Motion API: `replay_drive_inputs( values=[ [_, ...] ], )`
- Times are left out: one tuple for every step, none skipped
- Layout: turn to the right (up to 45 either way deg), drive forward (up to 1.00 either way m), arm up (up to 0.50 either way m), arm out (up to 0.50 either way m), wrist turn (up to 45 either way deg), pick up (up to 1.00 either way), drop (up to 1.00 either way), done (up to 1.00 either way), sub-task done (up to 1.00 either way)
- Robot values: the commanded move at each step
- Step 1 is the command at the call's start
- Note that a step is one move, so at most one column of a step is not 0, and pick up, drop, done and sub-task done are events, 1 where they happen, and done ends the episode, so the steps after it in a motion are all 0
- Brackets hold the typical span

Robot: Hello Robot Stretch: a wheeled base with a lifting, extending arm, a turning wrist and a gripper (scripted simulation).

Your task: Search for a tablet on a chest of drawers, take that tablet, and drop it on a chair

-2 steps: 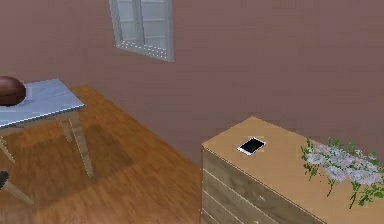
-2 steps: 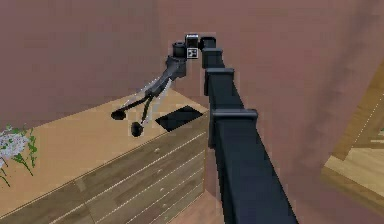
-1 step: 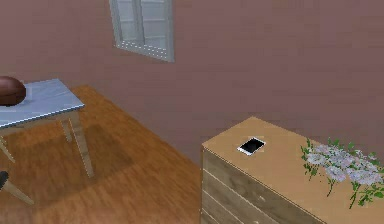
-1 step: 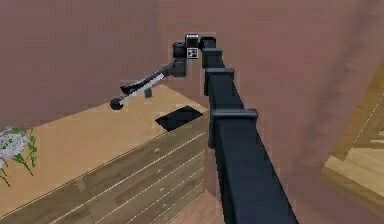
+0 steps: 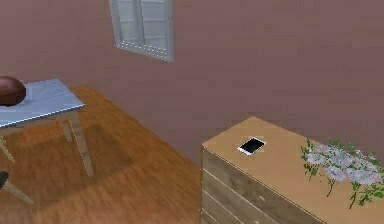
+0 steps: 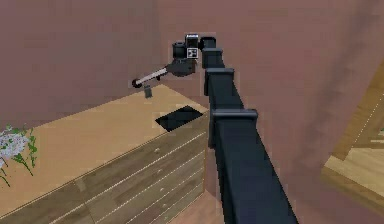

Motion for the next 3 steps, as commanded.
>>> replay_drive_inputs(
  values=[
    [0.0,0.0,0.0,0.0,21.0,0.0,0.0,0.0,0.0],
    [0.0,0.0,-0.26,0.0,0.0,0.0,0.0,0.0,0.0],
    [0.0,0.0,0.0,0.0,0.0,1.0,0.0,0.0,0.0]
  ],
)
